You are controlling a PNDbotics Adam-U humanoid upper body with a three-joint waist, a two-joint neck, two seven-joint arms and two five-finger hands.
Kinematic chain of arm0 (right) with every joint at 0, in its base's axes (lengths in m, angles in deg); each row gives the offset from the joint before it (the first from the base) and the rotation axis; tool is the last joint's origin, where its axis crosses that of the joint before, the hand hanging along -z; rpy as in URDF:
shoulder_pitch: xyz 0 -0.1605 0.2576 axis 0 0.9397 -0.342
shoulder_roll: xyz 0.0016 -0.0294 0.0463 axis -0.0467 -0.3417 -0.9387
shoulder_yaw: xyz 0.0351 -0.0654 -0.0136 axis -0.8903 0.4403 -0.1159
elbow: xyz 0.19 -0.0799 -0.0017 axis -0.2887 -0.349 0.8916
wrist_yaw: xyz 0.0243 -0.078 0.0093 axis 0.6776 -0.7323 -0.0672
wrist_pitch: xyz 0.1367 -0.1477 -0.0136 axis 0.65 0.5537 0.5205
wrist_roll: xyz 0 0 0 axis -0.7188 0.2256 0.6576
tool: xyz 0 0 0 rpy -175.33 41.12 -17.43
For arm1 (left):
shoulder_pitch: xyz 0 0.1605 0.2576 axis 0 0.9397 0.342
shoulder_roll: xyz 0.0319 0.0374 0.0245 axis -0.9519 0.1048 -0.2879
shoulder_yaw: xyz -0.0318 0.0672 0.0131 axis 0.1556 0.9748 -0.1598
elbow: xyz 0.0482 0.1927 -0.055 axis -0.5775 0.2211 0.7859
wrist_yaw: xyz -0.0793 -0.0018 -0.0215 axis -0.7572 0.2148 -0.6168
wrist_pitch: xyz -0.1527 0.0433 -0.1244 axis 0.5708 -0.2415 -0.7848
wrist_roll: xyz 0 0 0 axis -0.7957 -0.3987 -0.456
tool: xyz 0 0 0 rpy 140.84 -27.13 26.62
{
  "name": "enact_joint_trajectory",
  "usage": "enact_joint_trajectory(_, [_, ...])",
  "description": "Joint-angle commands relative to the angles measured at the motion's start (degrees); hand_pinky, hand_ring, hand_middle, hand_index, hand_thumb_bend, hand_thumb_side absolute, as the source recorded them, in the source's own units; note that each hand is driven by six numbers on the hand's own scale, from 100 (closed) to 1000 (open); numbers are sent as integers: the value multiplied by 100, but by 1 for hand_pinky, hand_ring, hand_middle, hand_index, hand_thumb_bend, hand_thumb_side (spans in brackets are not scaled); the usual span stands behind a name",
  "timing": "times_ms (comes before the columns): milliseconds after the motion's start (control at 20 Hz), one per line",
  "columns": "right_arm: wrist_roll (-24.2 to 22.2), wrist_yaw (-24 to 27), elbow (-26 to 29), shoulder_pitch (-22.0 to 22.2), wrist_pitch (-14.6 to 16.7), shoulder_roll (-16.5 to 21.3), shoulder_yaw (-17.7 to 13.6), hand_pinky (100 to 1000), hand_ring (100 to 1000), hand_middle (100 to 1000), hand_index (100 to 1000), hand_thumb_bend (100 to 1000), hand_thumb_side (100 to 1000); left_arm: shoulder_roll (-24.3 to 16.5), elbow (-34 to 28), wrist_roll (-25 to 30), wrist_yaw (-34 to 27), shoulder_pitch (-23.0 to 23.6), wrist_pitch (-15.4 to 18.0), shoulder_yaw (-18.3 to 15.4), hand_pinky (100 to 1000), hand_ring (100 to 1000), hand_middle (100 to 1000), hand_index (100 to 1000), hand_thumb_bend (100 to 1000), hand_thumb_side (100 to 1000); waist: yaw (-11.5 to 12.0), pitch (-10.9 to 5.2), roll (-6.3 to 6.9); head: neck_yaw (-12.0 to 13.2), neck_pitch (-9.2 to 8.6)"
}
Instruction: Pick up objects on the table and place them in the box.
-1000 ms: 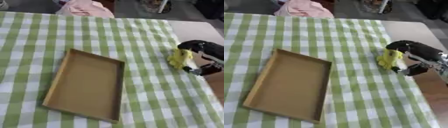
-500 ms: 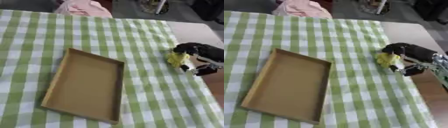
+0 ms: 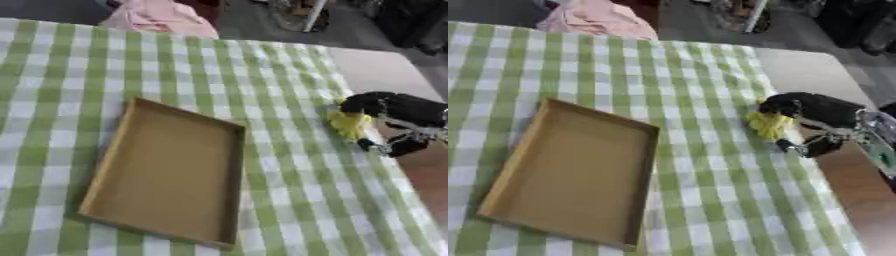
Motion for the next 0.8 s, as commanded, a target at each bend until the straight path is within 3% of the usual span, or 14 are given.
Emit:
enact_joint_trajectory(50, [193, -125, 109, -1, -47, 203, -117, 912, 959, 902, 1000, 334, 219, -183, -146, 5, 29, -48, -47, -17, 564, 777, 799, 517, 100, 728, -15, -120, 6, -50, -73])
enact_joint_trajectory(400, [396, -293, 108, 13, 13, 225, -70, 912, 962, 896, 1000, 201, 173, -177, -219, 17, 53, -44, -134, 8, 564, 777, 800, 516, 100, 730, 6, -140, -69, -129, -35])
enact_joint_trajectory(800, [92, -437, 77, -24, 74, 134, 39, 909, 965, 903, 1000, 163, 180, -163, -259, 38, 62, -43, -209, 0, 564, 779, 802, 514, 100, 733, 75, -107, -139, -247, -68])
